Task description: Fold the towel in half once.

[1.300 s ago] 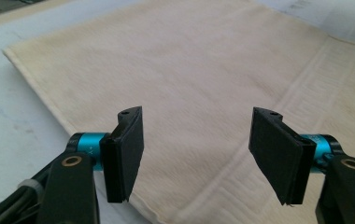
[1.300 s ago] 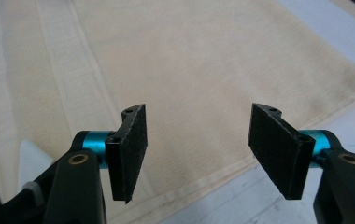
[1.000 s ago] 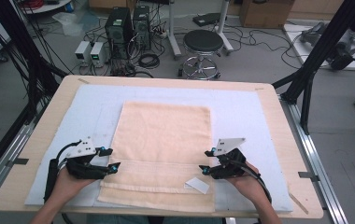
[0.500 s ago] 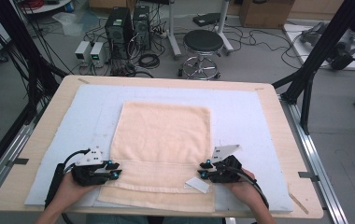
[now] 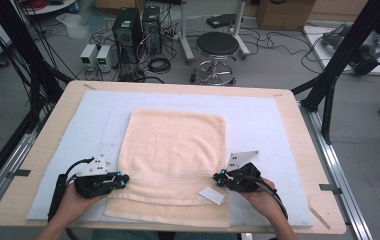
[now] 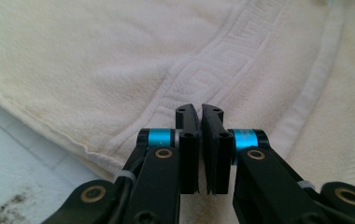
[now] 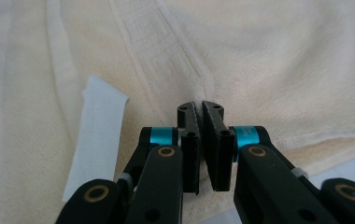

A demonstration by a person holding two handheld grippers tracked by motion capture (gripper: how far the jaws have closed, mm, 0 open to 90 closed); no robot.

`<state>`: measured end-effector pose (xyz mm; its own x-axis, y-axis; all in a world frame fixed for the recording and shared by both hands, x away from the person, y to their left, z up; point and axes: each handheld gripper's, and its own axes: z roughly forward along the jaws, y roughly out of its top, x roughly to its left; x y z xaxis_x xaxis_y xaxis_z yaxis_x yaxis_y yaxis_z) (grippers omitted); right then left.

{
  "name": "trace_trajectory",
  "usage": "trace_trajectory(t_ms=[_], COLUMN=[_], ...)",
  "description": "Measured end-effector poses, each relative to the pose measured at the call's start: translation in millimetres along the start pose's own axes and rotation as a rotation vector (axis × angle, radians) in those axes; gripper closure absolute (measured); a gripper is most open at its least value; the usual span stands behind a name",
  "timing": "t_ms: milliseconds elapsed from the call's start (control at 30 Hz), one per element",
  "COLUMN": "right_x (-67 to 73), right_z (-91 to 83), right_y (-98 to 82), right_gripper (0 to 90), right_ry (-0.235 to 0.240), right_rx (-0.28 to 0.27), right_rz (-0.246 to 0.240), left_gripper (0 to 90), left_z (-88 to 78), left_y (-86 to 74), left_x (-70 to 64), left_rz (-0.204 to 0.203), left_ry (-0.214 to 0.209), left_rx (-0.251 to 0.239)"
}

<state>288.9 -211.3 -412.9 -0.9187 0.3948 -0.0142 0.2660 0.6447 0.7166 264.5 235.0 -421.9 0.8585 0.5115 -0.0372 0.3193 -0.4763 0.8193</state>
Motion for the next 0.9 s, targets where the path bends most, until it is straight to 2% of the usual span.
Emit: trace_trajectory(t_ms=[67,200,300,400,533,600,633,700,833,900], right_x=[-1.8,-1.9,4.7,11.8,25.1,27.2,27.4,25.5,18.2,14.6], right_z=[-6.8,-16.0,-26.8,-39.2,-52.8,-51.1,-49.1,-44.7,-34.6,-27.9], right_y=[4.3,9.1,13.8,16.6,19.4,17.6,15.6,9.4,2.2,-0.1], right_gripper=[85.7,85.7,85.6,85.4,84.3,76.3,70.7,67.5,63.8,62.2], right_ry=[-0.004,0.000,-0.001,0.019,0.039,0.092,0.092,0.093,0.075,0.062], right_rx=[-0.013,-0.022,-0.040,-0.058,-0.057,-0.037,-0.018,-0.012,-0.027,-0.018], right_rz=[-0.001,-0.003,-0.019,-0.030,-0.049,-0.041,-0.038,-0.017,0.020,0.019], left_gripper=[85.1,85.1,85.0,84.9,84.6,79.3,73.2,69.6,64.5,63.5], left_z=[-4.4,-11.5,-20.8,-29.2,-35.6,-34.7,-33.4,-30.2,-22.8,-20.5], left_y=[3.0,7.9,11.3,12.1,9.0,4.4,0.3,-4.9,-8.6,-8.8], left_x=[-0.8,-5.9,-11.9,-18.6,-27.1,-25.7,-23.2,-19.0,-13.6,-12.0], left_rz=[-0.008,0.007,0.018,0.035,0.047,0.026,0.005,-0.016,-0.024,-0.025], left_ry=[-0.005,-0.005,-0.014,-0.030,-0.042,-0.044,-0.048,-0.037,-0.022,-0.015], left_rx=[-0.026,-0.038,-0.061,-0.071,-0.071,-0.058,-0.047,-0.030,-0.006,-0.001])
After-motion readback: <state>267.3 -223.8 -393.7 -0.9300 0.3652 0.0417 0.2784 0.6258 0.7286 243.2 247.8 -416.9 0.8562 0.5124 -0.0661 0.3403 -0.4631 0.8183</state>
